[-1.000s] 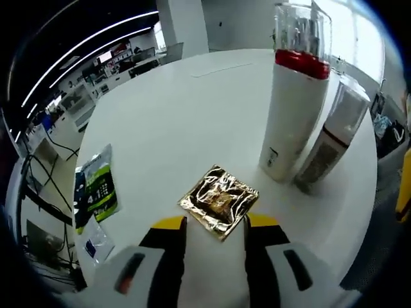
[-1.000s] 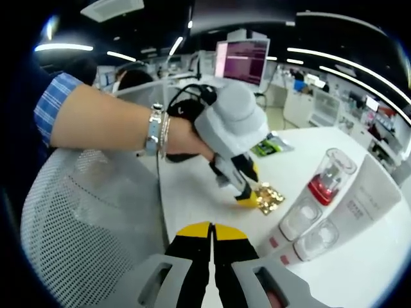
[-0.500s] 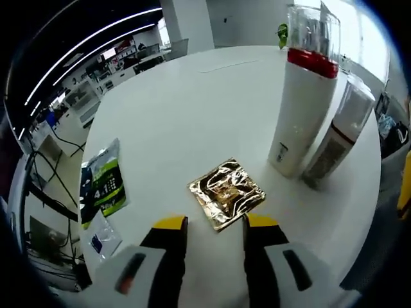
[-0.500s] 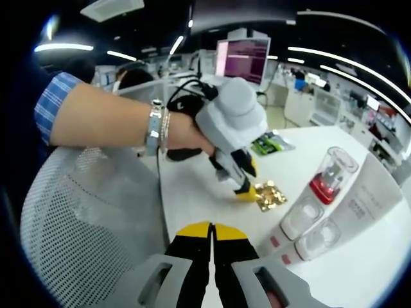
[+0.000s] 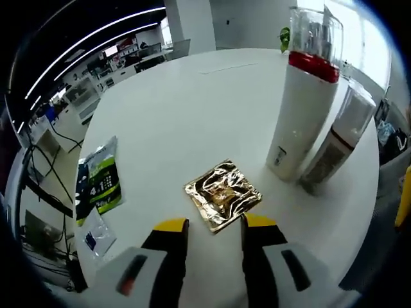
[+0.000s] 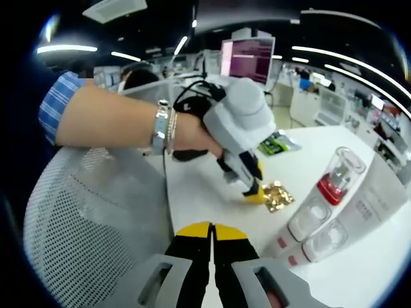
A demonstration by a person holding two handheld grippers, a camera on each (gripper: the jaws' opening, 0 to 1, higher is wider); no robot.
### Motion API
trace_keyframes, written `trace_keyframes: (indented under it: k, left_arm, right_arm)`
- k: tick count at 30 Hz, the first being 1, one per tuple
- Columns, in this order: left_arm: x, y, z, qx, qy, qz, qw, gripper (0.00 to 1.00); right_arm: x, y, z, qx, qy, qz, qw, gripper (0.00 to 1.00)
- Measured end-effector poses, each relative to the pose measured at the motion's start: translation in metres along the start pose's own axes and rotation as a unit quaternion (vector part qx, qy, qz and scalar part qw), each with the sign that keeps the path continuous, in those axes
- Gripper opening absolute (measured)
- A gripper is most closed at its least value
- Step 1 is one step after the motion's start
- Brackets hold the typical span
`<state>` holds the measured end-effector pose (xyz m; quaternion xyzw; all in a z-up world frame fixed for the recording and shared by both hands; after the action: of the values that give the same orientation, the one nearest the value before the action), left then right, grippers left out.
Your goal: Arrange the skincare products in the storage area until every visible bottle or jar stands upright without overlapping.
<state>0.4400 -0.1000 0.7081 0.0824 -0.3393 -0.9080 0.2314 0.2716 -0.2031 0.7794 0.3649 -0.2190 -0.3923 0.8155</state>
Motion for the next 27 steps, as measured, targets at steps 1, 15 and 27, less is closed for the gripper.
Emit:
trace_keyframes:
  k: [1, 15, 27]
  left_arm:
    - [-0.001, -0.001, 0.000, 0.001, 0.002, 0.013, 0.9999, 0.40]
    - [-0.006, -0.002, 0.000, 0.000, 0.005, 0.038, 0.9992, 0.47]
    - [-0.011, 0.014, 0.025, 0.014, -0.024, 0.083, 0.9961, 0.58]
  right_arm:
    - [-0.001, 0.000, -0.002, -0.004, 0.000, 0.002, 1.0000, 0.00]
    - [-0.006, -0.001, -0.002, -0.010, 0.008, 0.007, 0.9999, 0.00]
    - [-0.006, -0.003, -0.003, -0.013, 0.010, -0.003, 0.9999, 0.00]
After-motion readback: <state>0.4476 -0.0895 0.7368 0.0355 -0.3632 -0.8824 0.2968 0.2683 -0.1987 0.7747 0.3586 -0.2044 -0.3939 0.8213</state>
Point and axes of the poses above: the point that each gripper's makers call its tool centre point, and the gripper's own axes: z roughly backward along the fingers, x roughly to its right, y roughly out of its top, the point moved 10 cm from there along z, roughly backward along the fingers, and after that the axes turned 7 degrees about -y, right-handed, at the moved point
